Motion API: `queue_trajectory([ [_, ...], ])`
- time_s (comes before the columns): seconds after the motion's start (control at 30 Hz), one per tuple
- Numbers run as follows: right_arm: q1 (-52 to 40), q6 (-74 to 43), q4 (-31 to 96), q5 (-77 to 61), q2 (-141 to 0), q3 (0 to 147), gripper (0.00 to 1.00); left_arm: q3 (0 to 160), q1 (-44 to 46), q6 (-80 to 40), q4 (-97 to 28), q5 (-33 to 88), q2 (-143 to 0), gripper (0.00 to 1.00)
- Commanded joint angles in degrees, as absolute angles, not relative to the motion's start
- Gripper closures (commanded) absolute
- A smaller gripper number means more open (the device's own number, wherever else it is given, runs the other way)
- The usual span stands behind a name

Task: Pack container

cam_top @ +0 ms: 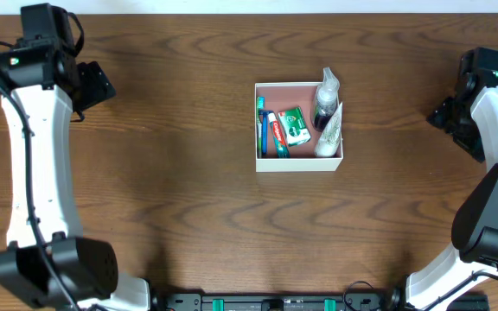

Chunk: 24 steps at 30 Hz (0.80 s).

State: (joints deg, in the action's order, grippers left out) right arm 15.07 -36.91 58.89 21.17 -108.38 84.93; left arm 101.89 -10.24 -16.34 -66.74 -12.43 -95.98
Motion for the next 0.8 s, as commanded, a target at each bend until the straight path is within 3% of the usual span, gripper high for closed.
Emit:
queue_trajectory([
  [0.0, 15.31, -37.67, 58.92, 21.56, -108.77, 84.62, 0.01, 101.71, -10.37, -16.60, -67.72, -13.13, -89.86, 0.02],
  [0.3, 15.31, -37.67, 58.92, 21.58, -108.77, 84.62, 0.01, 91.20, -9.89, -16.64, -61.84, -12.91, -74.26, 0.02],
  [0.6, 15.31, -37.67, 58.92, 21.56, -108.77, 84.62, 0.01, 58.43, -9.87, -16.86, -31.83, -6.85, -49.95, 0.02],
  [0.77, 15.33, -37.67, 58.92, 21.56, -108.77, 84.62, 0.01, 43.97, -9.89, -18.70, -21.04, -4.25, -36.60, 0.02],
])
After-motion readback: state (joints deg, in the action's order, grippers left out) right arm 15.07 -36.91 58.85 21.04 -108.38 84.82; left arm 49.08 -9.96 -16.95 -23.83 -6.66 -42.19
